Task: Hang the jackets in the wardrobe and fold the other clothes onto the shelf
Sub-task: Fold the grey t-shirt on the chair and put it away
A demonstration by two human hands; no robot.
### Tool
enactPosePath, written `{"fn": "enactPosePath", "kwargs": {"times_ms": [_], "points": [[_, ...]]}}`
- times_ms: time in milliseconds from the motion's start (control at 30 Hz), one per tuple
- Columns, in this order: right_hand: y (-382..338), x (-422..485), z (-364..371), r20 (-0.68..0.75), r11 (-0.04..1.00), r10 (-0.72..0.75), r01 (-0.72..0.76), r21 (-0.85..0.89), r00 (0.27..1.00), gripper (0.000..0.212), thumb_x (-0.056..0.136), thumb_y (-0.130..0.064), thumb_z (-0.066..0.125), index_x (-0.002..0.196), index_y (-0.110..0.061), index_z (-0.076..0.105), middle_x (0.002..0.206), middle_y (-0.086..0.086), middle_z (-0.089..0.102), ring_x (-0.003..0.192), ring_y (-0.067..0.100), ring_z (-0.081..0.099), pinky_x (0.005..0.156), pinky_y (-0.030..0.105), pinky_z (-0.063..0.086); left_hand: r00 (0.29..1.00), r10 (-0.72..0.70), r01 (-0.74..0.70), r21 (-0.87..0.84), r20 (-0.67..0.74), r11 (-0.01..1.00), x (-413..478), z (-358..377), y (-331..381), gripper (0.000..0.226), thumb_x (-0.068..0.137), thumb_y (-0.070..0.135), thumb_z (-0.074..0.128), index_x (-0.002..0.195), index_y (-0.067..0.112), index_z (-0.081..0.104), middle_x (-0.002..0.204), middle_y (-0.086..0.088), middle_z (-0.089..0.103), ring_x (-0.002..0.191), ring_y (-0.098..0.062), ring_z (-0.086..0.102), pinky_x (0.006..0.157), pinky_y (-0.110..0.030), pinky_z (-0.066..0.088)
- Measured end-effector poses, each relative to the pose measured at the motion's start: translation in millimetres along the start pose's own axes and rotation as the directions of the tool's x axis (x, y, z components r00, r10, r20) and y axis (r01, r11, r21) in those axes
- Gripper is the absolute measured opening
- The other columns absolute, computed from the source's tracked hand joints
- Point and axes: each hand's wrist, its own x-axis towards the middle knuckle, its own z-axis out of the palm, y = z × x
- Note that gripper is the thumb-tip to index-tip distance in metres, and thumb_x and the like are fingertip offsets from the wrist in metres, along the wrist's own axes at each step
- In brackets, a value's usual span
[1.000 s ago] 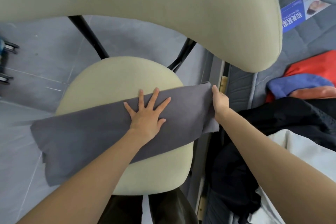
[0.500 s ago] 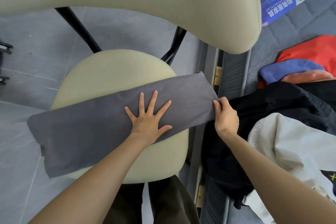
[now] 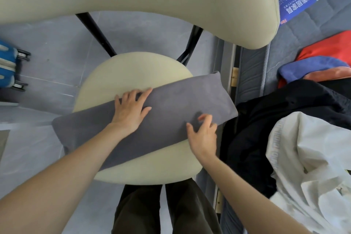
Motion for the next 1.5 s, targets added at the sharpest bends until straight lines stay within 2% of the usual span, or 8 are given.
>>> {"fn": "enactPosePath", "kwargs": {"times_ms": [167,500,700,800,933,1200,1367,1500], "points": [[-19.8,-22.9,46.0,0.334,0.624,0.471,-0.576,0.528,0.816,0.049,0.091,-0.027,0.064,0.122,-0.029,0.026,0.131,0.011,0.033,0.099,0.029,0.053,0.085,0.039,0.052,0.998,-0.068,0.064,-0.167,-0.017,0.984,13.1,-10.5,-12.4,0.043,0.099,0.035,0.047,0.141,0.027,0.041,0.124,-0.01,0.048,0.113,-0.031,0.044,0.09,-0.045,0.039],[-38.4,5.9,58.2,0.154,0.878,0.159,-0.211,0.429,0.975,0.065,0.088,-0.008,0.064,0.136,-0.026,0.023,0.119,0.0,0.044,0.102,0.021,0.049,0.094,0.033,0.043,0.93,-0.27,0.346,-0.339,0.25,0.875,-7.3,-12.9,-49.3,0.027,0.094,0.022,0.058,0.119,0.012,0.054,0.121,-0.011,0.06,0.111,-0.032,0.056,0.09,-0.035,0.043],[-52.7,25.5,54.0,0.201,0.928,0.038,-0.109,0.356,0.979,0.072,0.086,-0.012,0.068,0.136,-0.023,0.018,0.09,0.0,0.058,0.082,0.016,0.058,0.081,0.029,0.042,0.725,-0.213,0.646,-0.538,0.655,0.542,-49.7,-6.5,-67.3,0.027,0.088,0.009,0.068,0.101,0.012,0.046,0.091,-0.012,0.059,0.067,-0.026,0.058,0.06,-0.034,0.048],[-66.2,41.9,52.2,0.254,0.869,0.137,-0.239,0.433,0.958,0.062,0.086,-0.023,0.072,0.135,-0.011,0.036,0.109,0.003,0.061,0.095,0.018,0.058,0.076,0.023,0.043,0.821,-0.319,0.569,-0.647,0.472,0.508,-35.7,-7.3,-62.1,0.016,0.089,0.024,0.069,0.084,0.012,0.06,0.089,-0.01,0.065,0.069,-0.022,0.061,0.062,-0.029,0.049],[-78.4,53.7,48.0,0.376,0.885,0.128,-0.277,0.375,0.918,0.043,0.086,-0.028,0.072,0.118,-0.002,0.061,0.1,-0.001,0.065,0.076,0.007,0.059,0.046,0.01,0.042,0.836,-0.402,0.511,-0.798,0.374,0.321,-3.4,-18.2,-51.2,0.037,0.087,0.031,0.069,0.112,0.003,0.068,0.11,-0.011,0.07,0.099,-0.023,0.067,0.082,-0.029,0.052],[-79.4,51.2,32.4,0.445,0.885,0.041,-0.239,0.399,0.895,0.029,0.091,-0.032,0.066,0.112,-0.013,0.061,0.104,-0.005,0.068,0.087,0.006,0.064,0.068,0.017,0.048,0.826,-0.342,0.492,-0.869,0.448,0.05,9.4,-33.1,-49.6,0.04,0.089,0.027,0.069,0.12,0.004,0.06,0.121,-0.011,0.066,0.107,-0.025,0.065,0.098,-0.041,0.05],[-87.3,26.9,2.5,0.391,0.905,-0.05,-0.124,0.407,0.919,0.047,0.083,-0.03,0.075,0.118,-0.018,0.047,0.107,0.0,0.069,0.084,0.005,0.068,0.067,0.014,0.049,0.859,-0.397,0.406,-0.903,0.324,0.14,-30.0,-57.9,-55.5,0.068,0.082,0.036,0.075,0.135,0.018,0.037,0.12,0.0,0.063,0.099,-0.011,0.064,0.084,-0.031,0.053],[-91.7,4.9,-25.9,0.473,0.89,-0.273,0.034,0.454,0.838,0.083,0.079,-0.006,0.078,0.131,-0.042,0.024,0.114,0.005,0.064,0.095,0.011,0.069,0.071,0.018,0.055,0.977,-0.089,0.208,-0.943,0.191,0.26,-71.2,-73.9,-60.4,0.121,0.062,0.019,0.089,0.143,0.06,0.008,0.14,0.025,0.043,0.123,0.003,0.05,0.098,-0.024,0.045]]}}
